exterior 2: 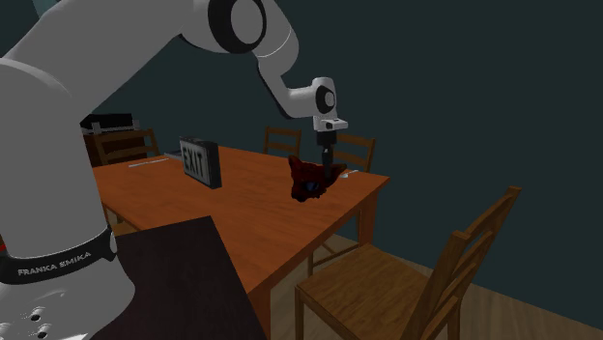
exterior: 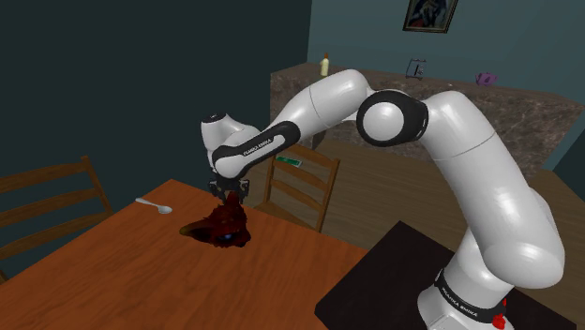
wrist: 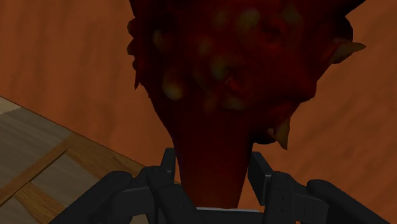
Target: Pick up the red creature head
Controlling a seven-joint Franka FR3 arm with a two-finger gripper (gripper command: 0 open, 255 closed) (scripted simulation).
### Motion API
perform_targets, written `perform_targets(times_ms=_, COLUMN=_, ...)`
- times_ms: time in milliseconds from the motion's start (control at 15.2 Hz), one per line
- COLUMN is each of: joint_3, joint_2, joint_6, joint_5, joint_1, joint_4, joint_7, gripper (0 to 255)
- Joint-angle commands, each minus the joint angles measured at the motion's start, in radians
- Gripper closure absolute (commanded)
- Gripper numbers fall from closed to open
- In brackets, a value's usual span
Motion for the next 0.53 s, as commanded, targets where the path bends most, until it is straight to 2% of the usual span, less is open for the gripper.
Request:
perform_targets(times_ms=0, joint_3=0.001, joint_2=0.000, joint_6=-0.001, joint_5=0.000, joint_1=0.000, joint_4=-0.001, joint_7=0.000, gripper=255)
perform_targets(times_ms=462, joint_3=0.007, joint_2=-0.029, joint_6=-0.035, joint_5=0.009, joint_1=-0.002, joint_4=0.005, joint_7=-0.008, gripper=255)
